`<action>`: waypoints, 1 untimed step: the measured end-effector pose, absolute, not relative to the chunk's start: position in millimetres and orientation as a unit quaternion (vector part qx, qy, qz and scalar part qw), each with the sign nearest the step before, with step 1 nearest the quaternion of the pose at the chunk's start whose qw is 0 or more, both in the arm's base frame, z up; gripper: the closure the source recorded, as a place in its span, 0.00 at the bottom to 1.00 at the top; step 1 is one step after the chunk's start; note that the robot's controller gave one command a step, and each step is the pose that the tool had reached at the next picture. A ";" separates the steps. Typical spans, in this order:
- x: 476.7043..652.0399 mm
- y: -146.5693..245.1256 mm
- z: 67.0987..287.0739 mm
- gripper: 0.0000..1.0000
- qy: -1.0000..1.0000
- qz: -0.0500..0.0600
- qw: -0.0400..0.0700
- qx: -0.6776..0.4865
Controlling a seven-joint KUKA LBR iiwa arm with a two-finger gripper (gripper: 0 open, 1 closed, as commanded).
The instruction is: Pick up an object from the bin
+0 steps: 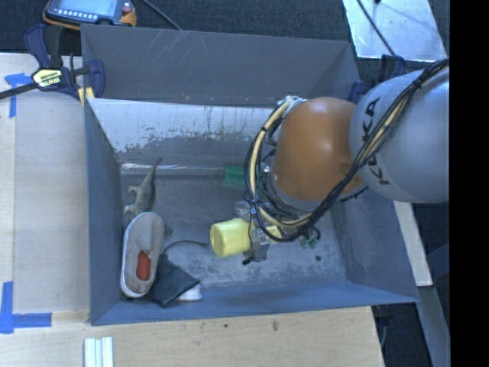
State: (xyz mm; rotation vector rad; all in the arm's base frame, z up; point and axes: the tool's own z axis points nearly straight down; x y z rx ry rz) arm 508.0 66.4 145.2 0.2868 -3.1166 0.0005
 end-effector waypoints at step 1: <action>509.3 82.4 130.8 1.00 -0.994 0.000 -0.008 0.108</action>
Offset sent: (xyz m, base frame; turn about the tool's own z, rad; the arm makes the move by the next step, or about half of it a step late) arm 0.0004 0.0330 0.1586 -0.0554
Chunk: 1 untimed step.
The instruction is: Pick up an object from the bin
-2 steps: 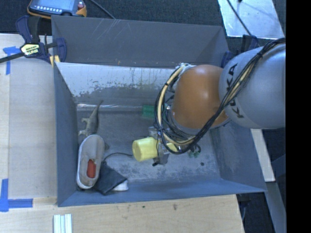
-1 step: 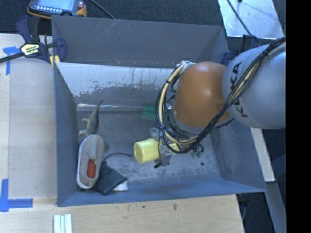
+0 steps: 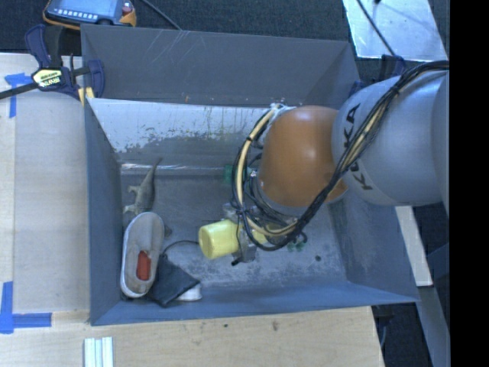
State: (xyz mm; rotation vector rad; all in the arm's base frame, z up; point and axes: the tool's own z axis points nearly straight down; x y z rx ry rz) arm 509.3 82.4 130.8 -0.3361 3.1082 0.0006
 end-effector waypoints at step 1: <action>503.0 86.4 146.2 1.00 0.994 0.000 -0.006 -0.112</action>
Offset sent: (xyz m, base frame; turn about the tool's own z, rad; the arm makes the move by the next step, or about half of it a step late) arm 0.0104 0.0416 -0.0608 -0.0913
